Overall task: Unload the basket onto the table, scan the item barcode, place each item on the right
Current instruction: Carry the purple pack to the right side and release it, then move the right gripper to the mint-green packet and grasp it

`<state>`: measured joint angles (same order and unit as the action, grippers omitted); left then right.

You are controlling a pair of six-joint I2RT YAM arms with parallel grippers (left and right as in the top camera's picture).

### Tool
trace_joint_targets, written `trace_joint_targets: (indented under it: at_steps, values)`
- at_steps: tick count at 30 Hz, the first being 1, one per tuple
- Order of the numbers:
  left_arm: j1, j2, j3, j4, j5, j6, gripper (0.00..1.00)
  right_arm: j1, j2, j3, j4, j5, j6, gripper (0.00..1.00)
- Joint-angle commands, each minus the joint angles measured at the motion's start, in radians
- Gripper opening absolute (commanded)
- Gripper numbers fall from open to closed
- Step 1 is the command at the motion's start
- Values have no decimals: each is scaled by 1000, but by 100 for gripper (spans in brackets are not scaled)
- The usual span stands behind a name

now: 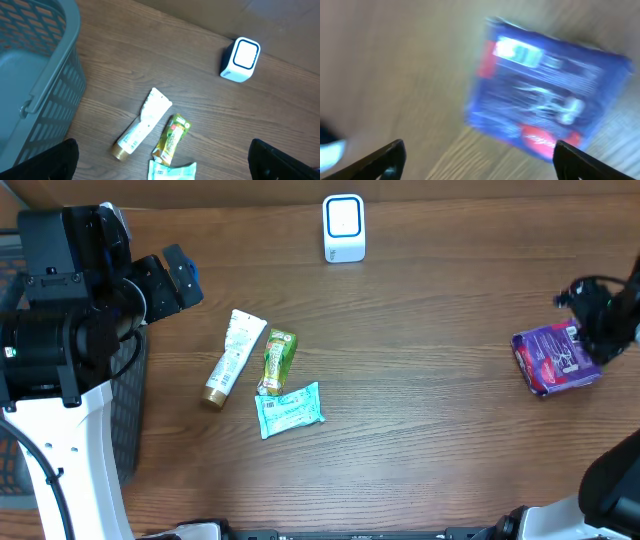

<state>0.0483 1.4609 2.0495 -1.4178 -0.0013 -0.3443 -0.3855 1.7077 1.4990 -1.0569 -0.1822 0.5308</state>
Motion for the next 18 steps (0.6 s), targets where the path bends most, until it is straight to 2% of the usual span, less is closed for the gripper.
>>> trace_joint_targets:
  at_steps: [1,5,12,18]
  values:
    - [4,5,13,0,-9,8,100,71,-38,116,-45,-105,-146,99]
    - [4,5,13,0,-9,8,100,169,-34,124,-61,-134,-175,100]
    - [4,5,13,0,-9,8,99,478,38,50,-52,-138,-227,100]
    - [4,5,13,0,-9,8,100,675,125,-47,60,-257,-282,98]
